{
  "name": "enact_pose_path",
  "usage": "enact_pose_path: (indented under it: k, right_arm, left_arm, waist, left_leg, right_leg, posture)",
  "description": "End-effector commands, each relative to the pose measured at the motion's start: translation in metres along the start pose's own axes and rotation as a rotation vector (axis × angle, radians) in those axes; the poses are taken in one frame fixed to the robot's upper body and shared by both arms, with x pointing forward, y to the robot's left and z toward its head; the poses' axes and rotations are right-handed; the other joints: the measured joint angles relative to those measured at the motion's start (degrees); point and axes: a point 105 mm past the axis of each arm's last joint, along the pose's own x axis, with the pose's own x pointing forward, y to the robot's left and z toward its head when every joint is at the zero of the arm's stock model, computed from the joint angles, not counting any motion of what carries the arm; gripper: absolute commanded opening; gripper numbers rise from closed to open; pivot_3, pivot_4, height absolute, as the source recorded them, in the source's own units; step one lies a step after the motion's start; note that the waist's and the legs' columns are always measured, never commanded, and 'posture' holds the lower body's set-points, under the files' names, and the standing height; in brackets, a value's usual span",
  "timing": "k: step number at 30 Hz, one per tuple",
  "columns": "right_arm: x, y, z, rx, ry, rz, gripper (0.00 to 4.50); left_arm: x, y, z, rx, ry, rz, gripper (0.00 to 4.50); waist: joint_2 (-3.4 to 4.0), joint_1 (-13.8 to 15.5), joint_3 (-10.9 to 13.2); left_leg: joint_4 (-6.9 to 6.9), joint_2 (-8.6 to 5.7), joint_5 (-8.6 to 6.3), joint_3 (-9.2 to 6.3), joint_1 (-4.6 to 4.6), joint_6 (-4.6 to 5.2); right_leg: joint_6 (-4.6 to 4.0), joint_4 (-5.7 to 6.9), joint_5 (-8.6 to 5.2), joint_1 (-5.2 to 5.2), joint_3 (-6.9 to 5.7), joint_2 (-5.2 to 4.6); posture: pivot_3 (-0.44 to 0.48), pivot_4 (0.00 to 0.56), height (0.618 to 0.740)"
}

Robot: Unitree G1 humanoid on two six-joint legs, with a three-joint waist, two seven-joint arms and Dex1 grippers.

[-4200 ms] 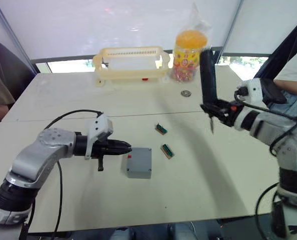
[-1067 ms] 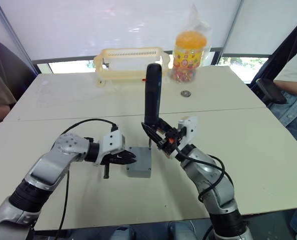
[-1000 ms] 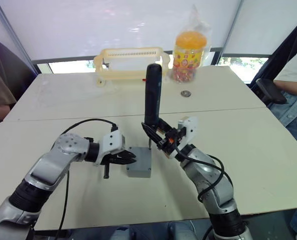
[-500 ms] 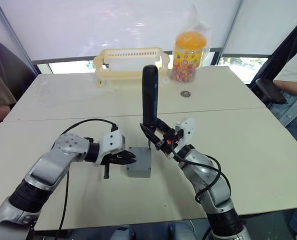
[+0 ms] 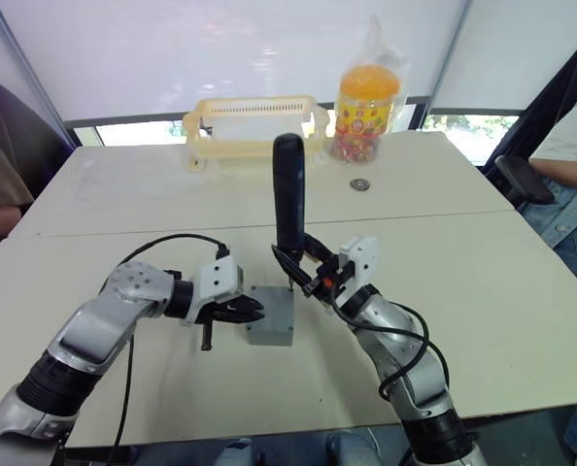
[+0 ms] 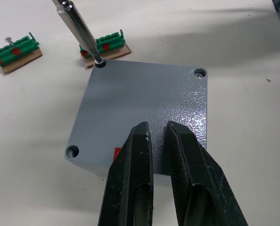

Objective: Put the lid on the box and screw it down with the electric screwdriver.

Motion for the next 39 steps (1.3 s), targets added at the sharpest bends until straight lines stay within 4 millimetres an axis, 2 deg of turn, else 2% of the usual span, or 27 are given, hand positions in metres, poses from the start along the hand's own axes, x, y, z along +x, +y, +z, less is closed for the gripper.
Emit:
enact_pose_path:
  k: [1, 13, 39]
  right_arm:
    - [-0.001, 0.005, -0.009, 0.009, 0.015, 0.008, 1.74]
    - [-0.005, 0.002, -0.023, 0.019, 0.038, -0.006, 1.74]
    - [-0.005, 0.010, -0.040, 0.032, 0.080, 0.005, 1.74]
  left_arm:
    - [0.001, -0.005, -0.015, -0.033, 0.061, -0.014, 0.56]
    - [0.002, -0.005, -0.026, -0.078, 0.079, -0.006, 0.56]
    - [0.005, -0.007, -0.018, -0.056, 0.075, -0.014, 0.56]
  waist:
    - [0.01, 0.00, -0.07]
    - [0.05, -0.06, -0.50]
    - [0.02, -0.09, -1.04]
  left_leg:
    - [0.00, 0.00, 0.00, 0.00, 0.01, 0.00]
    - [0.00, 0.02, 0.00, -0.01, 0.08, 0.00]
    - [-0.02, 0.04, -0.02, -0.04, 0.16, 0.03]
  right_leg:
    - [0.00, 0.00, 0.00, 0.01, 0.00, 0.00]
    - [-0.01, 0.01, 0.00, 0.07, 0.00, 0.02]
    - [-0.04, -0.01, -0.06, 0.16, -0.01, 0.04]
  posture:
    - [0.000, 0.150, 0.740]
    - [0.000, 0.150, 0.740]
    - [0.000, 0.150, 0.740]
